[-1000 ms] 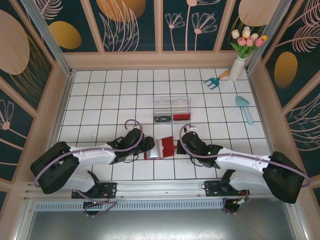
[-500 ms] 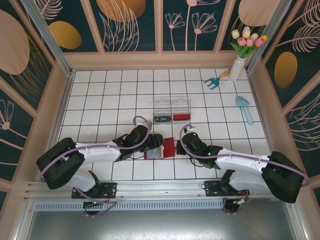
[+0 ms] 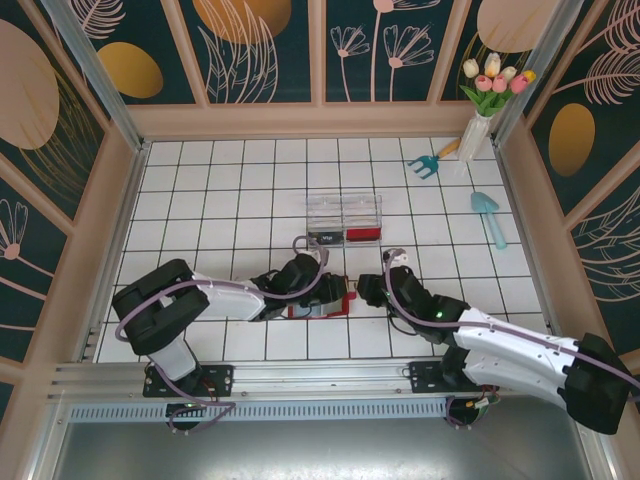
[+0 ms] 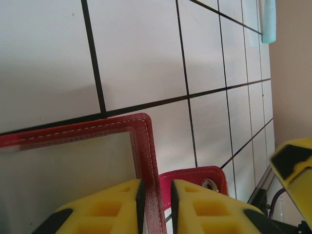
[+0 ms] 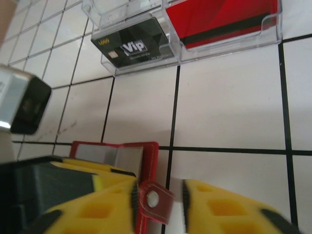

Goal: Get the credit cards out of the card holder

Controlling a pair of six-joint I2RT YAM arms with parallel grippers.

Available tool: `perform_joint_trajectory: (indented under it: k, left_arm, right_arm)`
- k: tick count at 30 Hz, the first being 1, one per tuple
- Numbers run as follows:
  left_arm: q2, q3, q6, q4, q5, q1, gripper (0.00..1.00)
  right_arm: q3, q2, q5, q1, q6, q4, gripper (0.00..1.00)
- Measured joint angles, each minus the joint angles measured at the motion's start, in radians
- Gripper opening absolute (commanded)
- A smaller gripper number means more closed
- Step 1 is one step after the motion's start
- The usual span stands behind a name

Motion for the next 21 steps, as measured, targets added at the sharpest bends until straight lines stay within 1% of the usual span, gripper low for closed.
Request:
perform_joint_trajectory:
  k: [2,3,4,5,8,13,21]
  left_arm:
    - [-0.003,-0.006,-0.008,0.002,-0.005,-0.002,0.20]
    - [-0.006,-0.012,-0.011,0.003,-0.011,-0.002,0.17]
    - [-0.013,-0.020,-0.018,0.001,-0.018,-0.002,0.12]
    - [-0.021,-0.031,-0.022,0.001,-0.023,-0.002,0.11]
    - [-0.050,-0.069,-0.032,0.000,-0.037,-0.002,0.10]
    - [-0.063,-0.090,-0.041,0.002,-0.046,-0.002,0.08]
    - [-0.055,-0.118,-0.058,0.022,-0.045,-0.002,0.10]
  right_arm:
    - [0.000,-0.005,-0.009,-0.001,0.002,0.002,0.18]
    - [0.000,-0.005,-0.016,-0.001,0.003,0.002,0.16]
    - [0.000,-0.003,-0.027,-0.001,0.002,0.005,0.14]
    - [0.000,0.002,-0.034,-0.001,0.003,0.013,0.10]
    - [0.000,0.037,-0.061,-0.001,0.005,0.043,0.06]
    - [0.000,0.119,-0.117,-0.008,0.005,0.103,0.06]
    - [0.015,0.300,-0.216,-0.056,0.005,0.212,0.06]
